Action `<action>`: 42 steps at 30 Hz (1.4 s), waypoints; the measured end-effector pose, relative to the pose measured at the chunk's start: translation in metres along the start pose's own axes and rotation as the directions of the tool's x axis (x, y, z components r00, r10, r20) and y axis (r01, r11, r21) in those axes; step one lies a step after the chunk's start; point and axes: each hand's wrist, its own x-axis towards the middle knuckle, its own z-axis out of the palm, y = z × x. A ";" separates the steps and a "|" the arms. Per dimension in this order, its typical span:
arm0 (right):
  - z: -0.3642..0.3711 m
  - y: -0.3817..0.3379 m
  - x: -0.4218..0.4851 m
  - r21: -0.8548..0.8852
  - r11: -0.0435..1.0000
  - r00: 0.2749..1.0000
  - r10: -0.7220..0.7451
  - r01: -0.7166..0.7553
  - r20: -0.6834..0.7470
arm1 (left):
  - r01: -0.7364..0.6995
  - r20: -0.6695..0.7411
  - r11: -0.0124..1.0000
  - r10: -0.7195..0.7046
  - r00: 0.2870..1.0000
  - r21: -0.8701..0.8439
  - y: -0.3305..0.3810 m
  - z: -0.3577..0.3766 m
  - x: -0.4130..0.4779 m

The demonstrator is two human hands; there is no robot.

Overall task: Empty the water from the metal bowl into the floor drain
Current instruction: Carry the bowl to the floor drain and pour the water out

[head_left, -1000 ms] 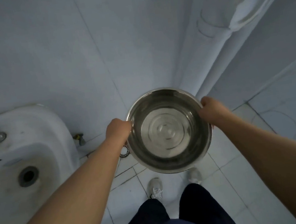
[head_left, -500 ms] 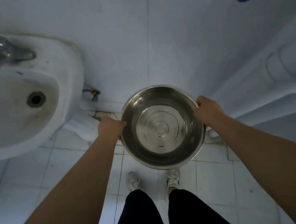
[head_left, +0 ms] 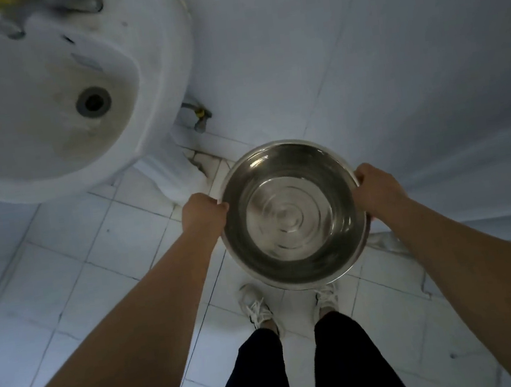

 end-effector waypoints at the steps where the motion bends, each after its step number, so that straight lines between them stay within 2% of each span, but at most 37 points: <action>1: 0.007 -0.002 0.005 0.003 1.000 1.000 -0.009 0.009 0.009 | 0.002 -0.010 1.000 -0.002 1.000 0.006 -0.005 0.004 0.006; 8: 0.072 0.003 0.075 0.009 0.994 0.994 -0.106 0.105 0.025 | 0.113 -0.063 0.993 -0.114 0.991 -0.018 -0.057 0.073 0.062; 14: 0.146 0.022 0.152 -0.012 0.982 0.981 -0.189 0.189 0.031 | 0.161 -0.115 0.977 -0.178 0.977 -0.142 -0.100 0.142 0.128; 23: 0.260 0.041 0.264 -0.075 0.967 0.969 -0.241 0.244 0.047 | 0.118 -0.119 0.982 -0.136 0.984 -0.146 -0.154 0.235 0.242; 27: 0.306 0.043 0.310 -0.109 0.962 0.968 -0.250 0.249 0.003 | 0.137 -0.120 0.964 -0.167 0.979 -0.226 -0.174 0.270 0.291; 32: 0.356 0.047 0.358 -0.121 0.956 0.962 -0.272 0.267 -0.027 | 0.143 -0.125 0.960 -0.177 0.976 -0.240 -0.192 0.304 0.342; 36: 0.392 0.052 0.395 -0.074 0.954 0.952 -0.296 0.290 -0.081 | 0.121 -0.107 0.967 -0.148 0.983 -0.226 -0.205 0.326 0.380; 42: 0.434 0.056 0.436 0.001 0.936 0.922 -0.348 0.353 -0.173 | 0.098 -0.112 0.944 -0.139 0.984 -0.316 -0.225 0.355 0.420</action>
